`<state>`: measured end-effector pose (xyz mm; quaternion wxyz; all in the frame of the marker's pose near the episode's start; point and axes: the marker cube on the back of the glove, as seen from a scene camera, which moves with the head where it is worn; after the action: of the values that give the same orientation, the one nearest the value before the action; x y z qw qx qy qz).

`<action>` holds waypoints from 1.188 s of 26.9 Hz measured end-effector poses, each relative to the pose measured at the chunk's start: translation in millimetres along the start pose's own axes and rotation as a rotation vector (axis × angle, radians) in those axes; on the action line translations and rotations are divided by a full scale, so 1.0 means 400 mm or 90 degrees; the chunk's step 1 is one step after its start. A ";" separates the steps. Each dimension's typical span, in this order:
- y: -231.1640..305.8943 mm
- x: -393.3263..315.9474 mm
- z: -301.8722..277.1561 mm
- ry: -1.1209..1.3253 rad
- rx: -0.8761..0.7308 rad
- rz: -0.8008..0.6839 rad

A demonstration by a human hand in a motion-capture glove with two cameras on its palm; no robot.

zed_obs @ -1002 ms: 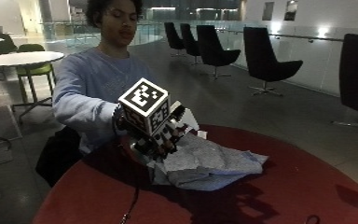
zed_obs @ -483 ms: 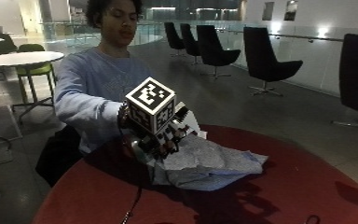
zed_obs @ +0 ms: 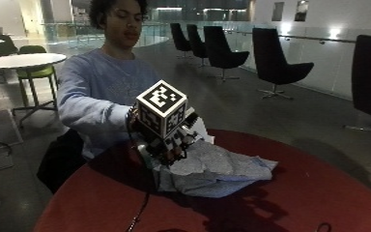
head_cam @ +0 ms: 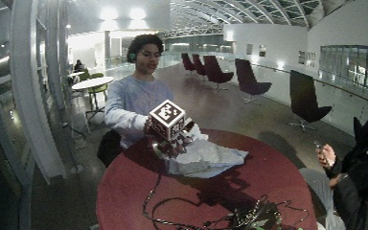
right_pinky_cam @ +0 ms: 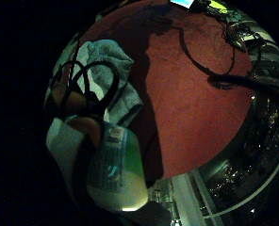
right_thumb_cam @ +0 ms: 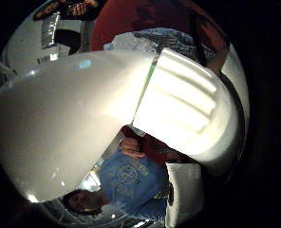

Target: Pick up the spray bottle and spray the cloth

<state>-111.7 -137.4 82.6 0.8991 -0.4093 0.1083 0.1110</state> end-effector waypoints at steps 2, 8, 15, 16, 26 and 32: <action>0.000 -0.006 0.003 -0.005 0.001 -0.005; 0.007 -0.070 0.019 -0.097 0.031 -0.077; 0.000 -0.225 0.050 -0.306 0.108 -0.240; -0.005 -0.251 0.058 -0.335 0.115 -0.262; -0.107 -0.539 0.211 -0.538 0.177 -0.429; -0.143 -0.650 0.315 -0.580 0.179 -0.470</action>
<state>-329.6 -107.2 278.4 0.8798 -0.2081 -0.4231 -0.0599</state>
